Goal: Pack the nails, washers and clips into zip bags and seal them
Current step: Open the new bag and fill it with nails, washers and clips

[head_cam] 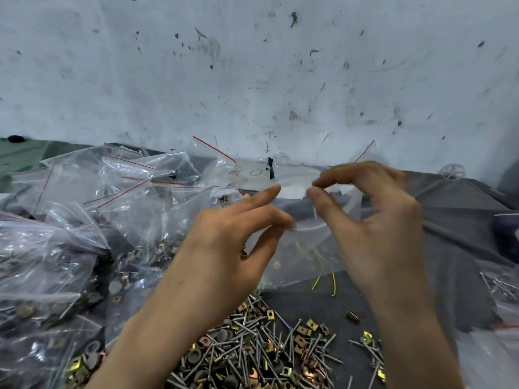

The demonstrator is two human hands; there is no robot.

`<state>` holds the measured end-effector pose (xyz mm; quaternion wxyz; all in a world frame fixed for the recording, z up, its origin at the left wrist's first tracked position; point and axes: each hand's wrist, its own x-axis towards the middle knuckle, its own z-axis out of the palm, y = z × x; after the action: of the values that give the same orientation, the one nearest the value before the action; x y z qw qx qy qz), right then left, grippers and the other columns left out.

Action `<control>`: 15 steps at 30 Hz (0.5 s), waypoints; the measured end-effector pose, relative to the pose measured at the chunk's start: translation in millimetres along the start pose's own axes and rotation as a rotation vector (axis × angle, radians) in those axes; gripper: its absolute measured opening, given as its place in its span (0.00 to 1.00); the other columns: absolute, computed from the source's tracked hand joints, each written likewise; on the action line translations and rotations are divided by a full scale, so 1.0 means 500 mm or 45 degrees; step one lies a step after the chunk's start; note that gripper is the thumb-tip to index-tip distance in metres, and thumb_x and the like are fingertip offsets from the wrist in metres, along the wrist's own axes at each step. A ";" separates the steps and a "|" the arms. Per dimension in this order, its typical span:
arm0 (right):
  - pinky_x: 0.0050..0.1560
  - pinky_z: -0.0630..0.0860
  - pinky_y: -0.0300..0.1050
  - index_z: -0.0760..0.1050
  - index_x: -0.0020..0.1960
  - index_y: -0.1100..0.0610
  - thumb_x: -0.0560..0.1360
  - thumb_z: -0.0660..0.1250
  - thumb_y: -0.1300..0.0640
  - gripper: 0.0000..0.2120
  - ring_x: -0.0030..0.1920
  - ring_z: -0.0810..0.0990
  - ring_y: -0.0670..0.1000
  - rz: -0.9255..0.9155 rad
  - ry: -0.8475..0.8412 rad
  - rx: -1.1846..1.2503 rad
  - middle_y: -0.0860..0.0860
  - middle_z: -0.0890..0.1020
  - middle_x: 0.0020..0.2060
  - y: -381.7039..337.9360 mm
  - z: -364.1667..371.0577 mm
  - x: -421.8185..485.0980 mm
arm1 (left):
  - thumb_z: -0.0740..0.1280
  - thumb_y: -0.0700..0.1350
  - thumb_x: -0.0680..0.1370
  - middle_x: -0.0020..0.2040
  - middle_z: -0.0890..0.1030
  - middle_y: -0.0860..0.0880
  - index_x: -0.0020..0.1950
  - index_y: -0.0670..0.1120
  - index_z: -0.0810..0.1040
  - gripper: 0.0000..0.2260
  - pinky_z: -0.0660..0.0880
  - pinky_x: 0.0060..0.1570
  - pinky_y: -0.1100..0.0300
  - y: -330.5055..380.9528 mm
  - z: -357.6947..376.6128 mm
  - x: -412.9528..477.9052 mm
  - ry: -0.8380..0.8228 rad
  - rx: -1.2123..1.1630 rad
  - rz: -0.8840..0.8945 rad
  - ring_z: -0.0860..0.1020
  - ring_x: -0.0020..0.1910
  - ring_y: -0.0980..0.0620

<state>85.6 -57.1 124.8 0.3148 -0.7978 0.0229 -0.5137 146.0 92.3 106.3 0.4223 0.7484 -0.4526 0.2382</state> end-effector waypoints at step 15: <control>0.50 0.77 0.48 0.77 0.53 0.62 0.71 0.69 0.63 0.10 0.52 0.81 0.58 0.623 -1.624 -0.746 0.59 0.80 0.53 0.107 0.116 -0.079 | 0.66 0.48 0.74 0.62 0.78 0.61 0.41 0.64 0.78 0.09 0.65 0.39 0.81 -0.034 -0.021 0.009 0.168 0.029 -0.397 0.72 0.48 0.78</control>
<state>130.7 -57.9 48.8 0.1466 -0.9646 0.1489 0.1610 163.2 102.9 108.0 0.4745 0.7970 -0.2996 0.2235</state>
